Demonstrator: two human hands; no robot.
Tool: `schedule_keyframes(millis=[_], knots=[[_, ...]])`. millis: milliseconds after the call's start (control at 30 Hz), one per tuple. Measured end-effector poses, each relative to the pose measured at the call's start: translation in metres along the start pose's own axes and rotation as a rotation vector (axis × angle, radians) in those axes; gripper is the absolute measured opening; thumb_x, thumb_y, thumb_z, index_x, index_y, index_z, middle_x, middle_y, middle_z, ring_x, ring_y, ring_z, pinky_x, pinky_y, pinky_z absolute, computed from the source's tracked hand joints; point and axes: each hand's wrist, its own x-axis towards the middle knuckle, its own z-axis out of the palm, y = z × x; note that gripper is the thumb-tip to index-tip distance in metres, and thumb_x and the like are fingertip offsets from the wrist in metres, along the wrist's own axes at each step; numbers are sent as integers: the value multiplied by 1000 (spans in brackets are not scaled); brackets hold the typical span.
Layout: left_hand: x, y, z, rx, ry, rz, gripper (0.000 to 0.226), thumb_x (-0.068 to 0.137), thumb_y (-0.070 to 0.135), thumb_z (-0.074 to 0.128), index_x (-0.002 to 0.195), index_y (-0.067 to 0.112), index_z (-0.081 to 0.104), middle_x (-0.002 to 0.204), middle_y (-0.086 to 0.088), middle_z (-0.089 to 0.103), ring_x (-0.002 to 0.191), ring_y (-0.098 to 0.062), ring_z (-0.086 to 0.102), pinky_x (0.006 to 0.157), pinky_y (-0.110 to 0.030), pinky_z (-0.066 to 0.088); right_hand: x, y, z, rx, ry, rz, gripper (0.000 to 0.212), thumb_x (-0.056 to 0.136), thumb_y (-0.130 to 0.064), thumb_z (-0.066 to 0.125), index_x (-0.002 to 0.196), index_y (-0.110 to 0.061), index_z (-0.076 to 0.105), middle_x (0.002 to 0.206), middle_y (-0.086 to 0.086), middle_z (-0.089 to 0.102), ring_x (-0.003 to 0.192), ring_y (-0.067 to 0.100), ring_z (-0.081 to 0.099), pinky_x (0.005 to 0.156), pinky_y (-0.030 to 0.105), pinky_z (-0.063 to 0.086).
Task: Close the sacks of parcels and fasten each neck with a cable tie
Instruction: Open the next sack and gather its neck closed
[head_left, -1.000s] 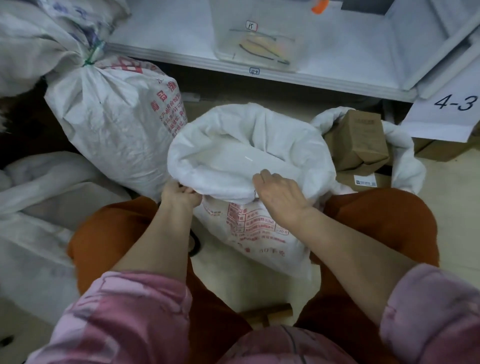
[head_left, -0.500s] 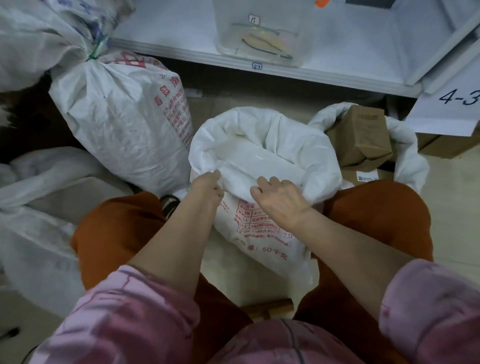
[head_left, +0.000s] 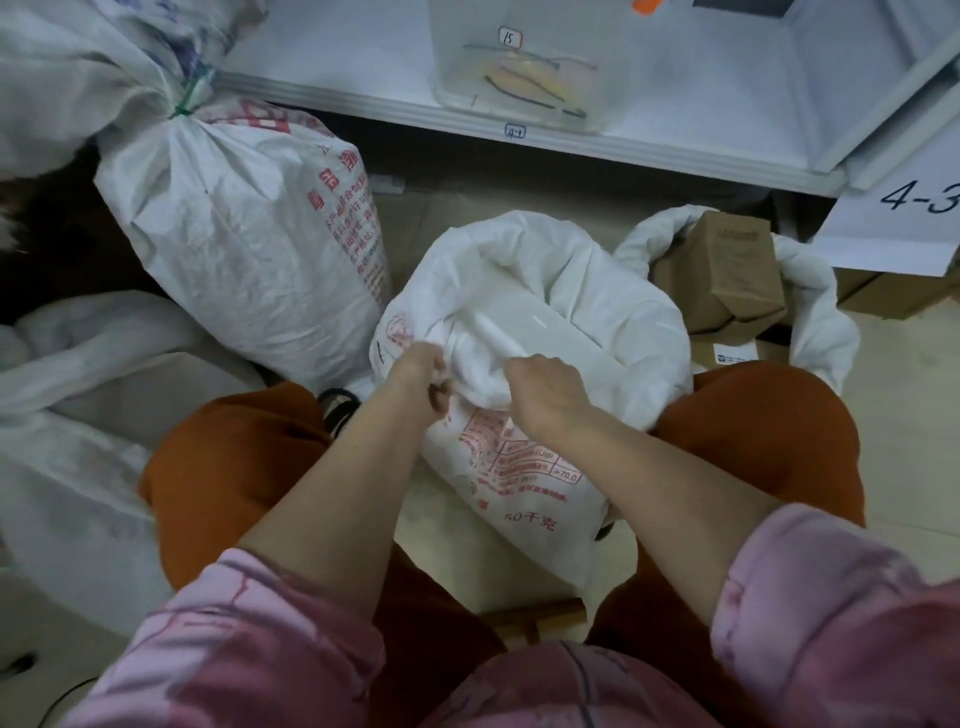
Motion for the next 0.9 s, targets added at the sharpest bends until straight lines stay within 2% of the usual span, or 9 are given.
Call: schedule_keyframes(millis=[33,133,267,367,467,600,667,767,900], knots=[[2,9,-1,168,58,108,17,85,25,49,72,13,47,65,-2,50,45,-12,44,47,-19,37,-3,-1,2,-54,37,-42,38,85,2,50,120,-12,55,113,9,61,103,29,59,74,31,37],[15,28,-3,492,166,324,71,71,62,65,111,4,57,100,-11,66,85,-27,65,79,-34,53,-8,-11,11,-139,121,-163,38,85,5,49,120,-10,55,112,9,59,99,29,60,70,32,36],[31,28,2,543,236,367,54,87,40,59,127,4,51,120,-11,61,106,-31,61,83,-33,50,-14,-22,15,-233,235,-199,32,77,0,64,108,-7,61,98,9,61,77,26,65,55,29,37],[38,33,6,246,101,348,52,89,42,56,128,8,54,118,-8,63,101,-27,64,78,-31,53,-15,-26,23,-179,47,-231,29,79,-1,65,107,-2,56,105,13,56,78,26,61,56,30,35],[40,35,1,99,-40,293,69,76,62,65,122,11,57,94,-9,66,71,-21,60,53,-25,51,-8,-13,10,213,-305,-111,22,86,-31,65,93,-12,55,103,4,54,89,26,56,68,31,38],[38,41,-12,103,-215,224,112,37,85,66,125,18,58,108,-7,70,92,-23,69,65,-32,57,10,24,-40,385,354,92,43,92,-31,60,128,-11,50,130,8,48,115,27,51,92,37,44],[33,43,-12,158,-304,255,102,42,87,63,122,23,61,111,-6,70,100,-24,68,77,-38,58,23,36,-62,248,574,64,58,91,-21,62,142,-12,35,143,7,34,121,25,45,86,36,45],[15,46,-9,226,-433,287,70,71,79,52,114,27,66,112,-5,70,104,-22,66,91,-40,53,44,46,-76,207,528,-7,66,93,-11,57,149,-16,23,156,0,18,133,23,34,96,36,42],[5,49,-15,241,-522,244,55,80,72,45,94,27,74,107,-5,69,100,-21,64,96,-39,48,63,58,-80,349,360,2,39,96,-22,50,134,-13,47,139,6,45,123,25,45,96,36,39]])
